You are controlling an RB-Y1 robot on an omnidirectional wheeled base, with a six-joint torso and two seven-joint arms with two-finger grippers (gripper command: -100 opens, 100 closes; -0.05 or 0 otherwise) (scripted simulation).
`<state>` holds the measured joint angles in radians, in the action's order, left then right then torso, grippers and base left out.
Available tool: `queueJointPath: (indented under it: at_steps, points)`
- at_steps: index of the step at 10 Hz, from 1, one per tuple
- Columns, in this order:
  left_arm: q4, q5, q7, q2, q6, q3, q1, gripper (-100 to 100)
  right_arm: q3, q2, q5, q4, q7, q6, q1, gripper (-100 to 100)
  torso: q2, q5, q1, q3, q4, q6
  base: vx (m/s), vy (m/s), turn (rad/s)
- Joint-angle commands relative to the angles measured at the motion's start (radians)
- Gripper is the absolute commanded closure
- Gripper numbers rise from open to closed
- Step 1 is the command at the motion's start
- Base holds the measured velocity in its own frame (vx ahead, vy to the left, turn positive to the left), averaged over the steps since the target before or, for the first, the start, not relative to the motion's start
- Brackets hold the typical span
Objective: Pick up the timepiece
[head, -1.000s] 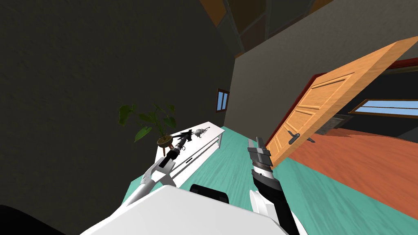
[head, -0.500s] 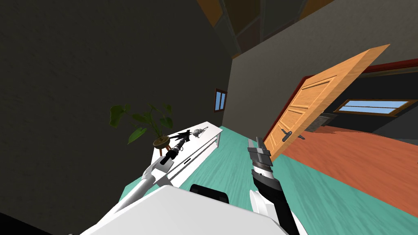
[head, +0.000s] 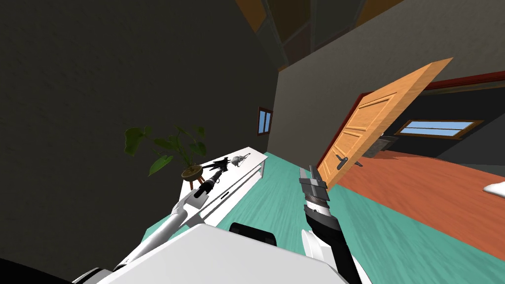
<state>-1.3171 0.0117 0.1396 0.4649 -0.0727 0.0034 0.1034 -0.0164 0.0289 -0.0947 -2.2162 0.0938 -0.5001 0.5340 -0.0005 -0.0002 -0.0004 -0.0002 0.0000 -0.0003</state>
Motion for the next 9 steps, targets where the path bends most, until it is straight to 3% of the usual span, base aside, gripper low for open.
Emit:
queueJointPath:
  at_steps: [1,9]
  points:
    - [0.05,0.002,0.006,0.017,0.05,-0.005,-0.02,-100,0.0,0.0,0.0,0.0,0.0,0.0,0.0,0,0.0,0.0,0.0,0.0,0.0,0.0,0.008,-0.026,-0.112]
    - [0.255,0.007,0.017,0.067,0.169,-0.024,-0.096,-100,0.0,0.0,0.0,0.0,0.0,0.0,0.0,0,0.0,0.0,0.0,0.0,0.0,0.0,0.011,-0.017,-0.058]
